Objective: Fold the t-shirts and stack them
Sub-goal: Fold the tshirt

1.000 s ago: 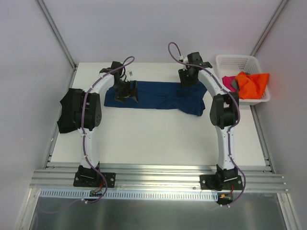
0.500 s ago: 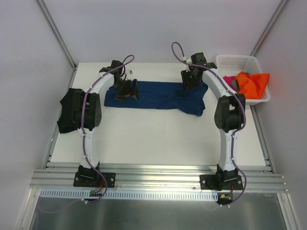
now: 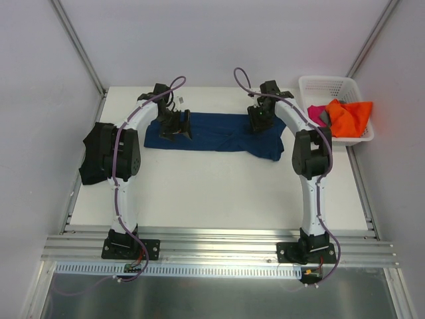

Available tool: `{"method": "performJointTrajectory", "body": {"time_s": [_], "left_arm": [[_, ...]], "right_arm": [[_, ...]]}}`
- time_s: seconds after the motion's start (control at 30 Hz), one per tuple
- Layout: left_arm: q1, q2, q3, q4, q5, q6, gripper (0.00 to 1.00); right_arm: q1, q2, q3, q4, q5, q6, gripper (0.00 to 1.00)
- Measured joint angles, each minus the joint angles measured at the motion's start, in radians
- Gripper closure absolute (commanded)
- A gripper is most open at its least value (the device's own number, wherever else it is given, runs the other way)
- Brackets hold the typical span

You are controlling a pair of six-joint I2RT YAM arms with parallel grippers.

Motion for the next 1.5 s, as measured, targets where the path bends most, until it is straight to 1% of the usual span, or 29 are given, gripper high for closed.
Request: {"method": "performJointTrajectory", "body": {"time_s": [0.1,0.13,0.2,0.23,0.67,0.77,1.0,1.5], "left_arm": [[0.000,0.000,0.000,0.000,0.000,0.000,0.17],[0.000,0.000,0.000,0.000,0.000,0.000,0.18],[0.000,0.000,0.000,0.000,-0.001,0.001,0.18],[0.000,0.000,0.000,0.000,-0.001,0.001,0.18],[0.000,0.000,0.000,0.000,0.000,0.000,0.18],[0.000,0.000,0.000,0.000,0.000,0.000,0.18],[0.000,0.000,0.000,0.000,0.000,0.000,0.18],[0.000,0.000,-0.001,0.000,-0.001,0.001,0.18]], "right_arm": [[0.000,0.044,0.026,0.002,-0.002,-0.001,0.69],[0.000,0.058,0.036,0.003,-0.004,-0.002,0.80],[0.000,0.077,0.054,0.004,-0.009,-0.006,0.95],[0.000,0.084,0.063,0.005,-0.010,-0.005,0.99],[0.000,0.077,0.160,0.023,0.036,-0.014,0.99],[0.002,0.077,0.199,0.026,0.052,-0.019,0.91],[0.009,0.077,0.214,0.042,0.084,-0.037,0.80],[0.014,0.077,0.208,0.046,0.121,-0.060,0.79]]}}
